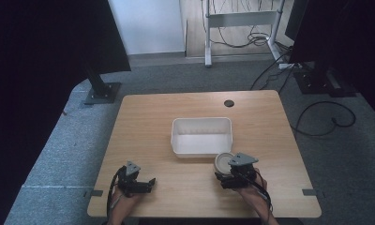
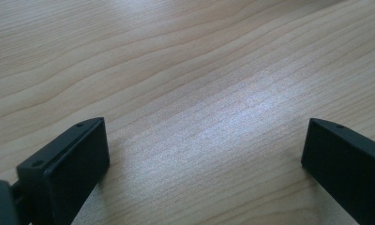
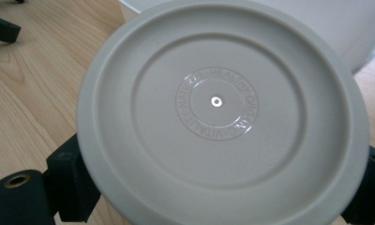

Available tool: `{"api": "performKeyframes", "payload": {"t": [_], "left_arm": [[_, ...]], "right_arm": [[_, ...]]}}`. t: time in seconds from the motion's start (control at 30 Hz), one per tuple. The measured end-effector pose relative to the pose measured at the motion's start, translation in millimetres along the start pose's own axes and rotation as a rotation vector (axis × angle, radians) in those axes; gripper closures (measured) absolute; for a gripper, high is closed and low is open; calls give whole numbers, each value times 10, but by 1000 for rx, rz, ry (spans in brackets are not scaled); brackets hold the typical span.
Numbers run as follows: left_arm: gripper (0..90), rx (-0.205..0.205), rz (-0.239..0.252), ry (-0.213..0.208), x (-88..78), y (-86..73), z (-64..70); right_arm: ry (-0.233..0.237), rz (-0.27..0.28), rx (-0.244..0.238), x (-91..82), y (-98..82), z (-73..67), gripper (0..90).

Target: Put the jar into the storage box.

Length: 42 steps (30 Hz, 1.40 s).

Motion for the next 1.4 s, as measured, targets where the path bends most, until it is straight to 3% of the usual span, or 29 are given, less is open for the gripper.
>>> {"api": "performKeyframes", "payload": {"t": [0.67, 1.4], "left_arm": [[8, 0, 0, 0, 0, 0, 0], [8, -1, 1, 0, 0, 0, 1]], "right_arm": [[23, 7, -18, 178, 259, -57, 94], [8, -26, -39, 330, 565, -22, 94]]}}
Point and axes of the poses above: each handheld gripper's, and its own axes: x roughly forward along the jaws, y roughly out of its top, z roughly to its right, the point moved 3 cm from there along x, roughly forward along the jaws, and after that the axes turned 3 degrees about y, right-handed, at the moved point
